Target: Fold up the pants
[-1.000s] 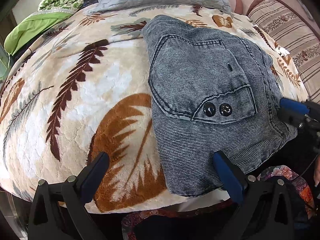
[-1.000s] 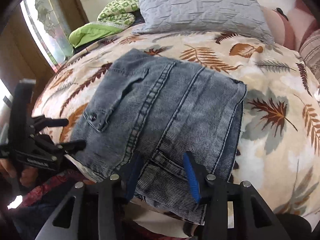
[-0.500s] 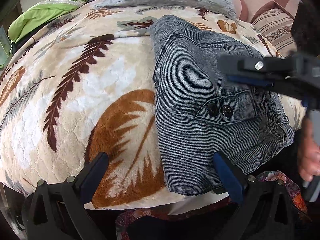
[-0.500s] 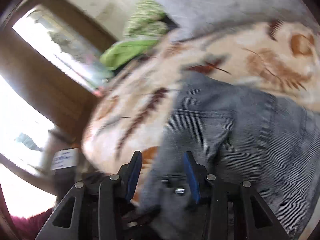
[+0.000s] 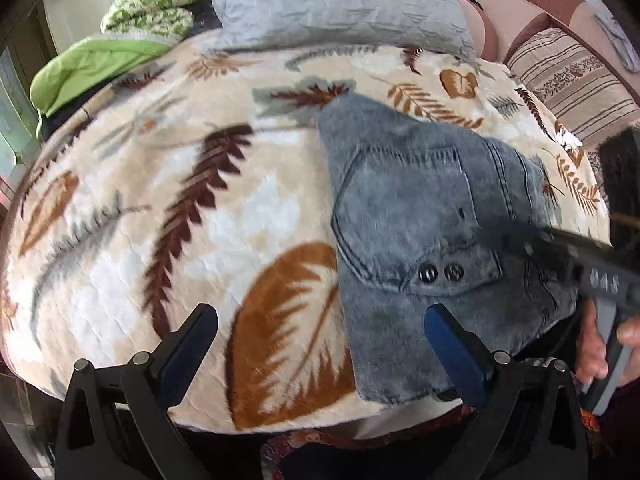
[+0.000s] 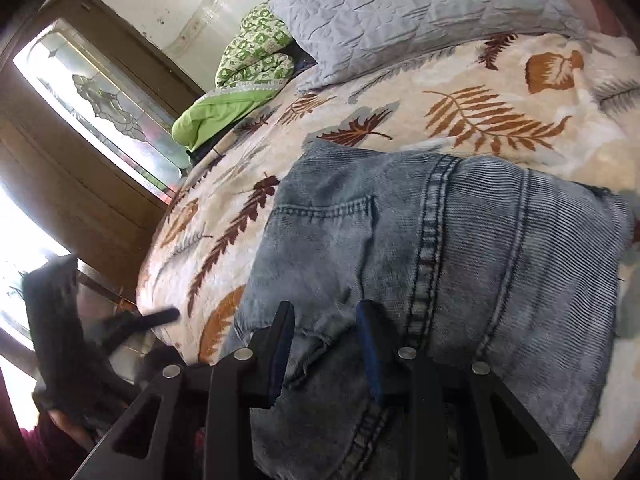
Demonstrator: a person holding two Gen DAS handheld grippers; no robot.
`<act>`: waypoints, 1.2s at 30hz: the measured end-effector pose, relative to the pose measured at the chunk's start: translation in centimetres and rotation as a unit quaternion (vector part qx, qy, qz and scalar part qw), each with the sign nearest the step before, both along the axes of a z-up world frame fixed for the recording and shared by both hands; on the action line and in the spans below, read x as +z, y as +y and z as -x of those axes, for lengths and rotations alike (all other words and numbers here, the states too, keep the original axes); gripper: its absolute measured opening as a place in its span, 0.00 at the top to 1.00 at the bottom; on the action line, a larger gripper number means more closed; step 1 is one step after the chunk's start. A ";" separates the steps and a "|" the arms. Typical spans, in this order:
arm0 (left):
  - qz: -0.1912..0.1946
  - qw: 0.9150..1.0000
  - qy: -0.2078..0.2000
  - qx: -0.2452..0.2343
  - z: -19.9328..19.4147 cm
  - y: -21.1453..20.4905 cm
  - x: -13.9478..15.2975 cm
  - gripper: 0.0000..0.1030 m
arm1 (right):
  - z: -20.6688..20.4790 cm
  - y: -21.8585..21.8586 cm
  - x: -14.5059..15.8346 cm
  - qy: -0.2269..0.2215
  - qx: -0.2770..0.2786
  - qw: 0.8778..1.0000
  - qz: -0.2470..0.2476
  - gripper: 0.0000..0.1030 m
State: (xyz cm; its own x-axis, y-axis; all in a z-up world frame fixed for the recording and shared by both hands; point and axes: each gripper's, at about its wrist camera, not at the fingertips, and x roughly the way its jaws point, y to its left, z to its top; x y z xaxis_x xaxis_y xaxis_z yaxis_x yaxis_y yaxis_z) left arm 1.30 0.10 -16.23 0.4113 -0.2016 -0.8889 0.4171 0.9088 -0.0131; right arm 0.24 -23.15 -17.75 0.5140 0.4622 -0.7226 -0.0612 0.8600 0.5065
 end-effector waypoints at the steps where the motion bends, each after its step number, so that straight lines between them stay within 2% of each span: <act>1: -0.013 1.000 -0.008 -0.004 -0.5 -0.6 0.1 0.00 | 0.6 0.0 0.2 -0.004 0.004 1.000 0.011 0.64; 4: -0.052 0.998 -0.014 -0.017 -1.9 -2.5 -1.2 0.00 | 1.9 0.0 0.3 -0.009 0.017 0.999 0.039 0.64; 5: -0.075 0.997 -0.009 -0.023 -2.4 -3.2 -2.3 0.00 | 2.2 -0.1 0.3 -0.010 0.017 0.999 0.041 0.64; 7: -0.090 0.996 0.009 -0.019 -2.8 -3.8 -3.7 0.00 | 2.8 -0.7 0.2 -0.009 0.015 0.999 0.037 0.64; 12: -0.080 0.997 0.006 -0.022 -2.0 -2.8 -3.1 0.00 | 4.4 -1.7 0.8 0.000 0.013 0.999 0.050 0.64; 14: -0.076 0.997 0.005 -0.017 -1.6 -2.1 -2.8 0.00 | 5.3 -2.7 0.9 0.006 0.008 0.999 0.040 0.64; 19: -0.041 0.999 0.027 -0.008 -1.2 -0.6 -2.7 0.00 | 7.4 -6.1 1.9 0.001 -0.044 0.997 0.056 0.64; 24: -0.043 0.998 0.045 -0.010 -0.6 -1.0 -4.4 0.00 | 7.6 -7.7 0.4 0.030 -0.063 0.997 0.046 0.63; 26: -0.043 0.998 0.052 -0.008 -0.8 -1.1 -4.1 0.00 | 7.4 -7.5 0.3 0.029 -0.059 0.996 0.055 0.63; 29: -0.050 0.998 0.036 -0.012 -0.7 -1.3 -3.2 0.00 | 7.5 -7.5 0.7 0.028 -0.056 0.996 0.062 0.63; 32: -0.040 0.999 0.030 -0.012 -0.5 -1.3 -2.5 0.00 | 7.8 -7.8 1.0 0.026 -0.061 0.996 0.055 0.63; 36: -0.055 0.997 0.043 -0.018 -0.3 -1.4 -4.3 0.00 | 7.6 -6.8 0.4 0.029 -0.046 0.996 0.066 0.60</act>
State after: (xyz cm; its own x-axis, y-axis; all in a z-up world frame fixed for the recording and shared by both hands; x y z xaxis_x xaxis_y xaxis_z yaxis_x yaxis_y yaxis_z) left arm 1.60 -1.33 -20.55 0.3273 -0.1135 -0.9381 0.4515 0.8909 0.0498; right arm -7.38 -29.99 -17.36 0.5053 0.3140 -0.8038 0.0481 0.9197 0.3895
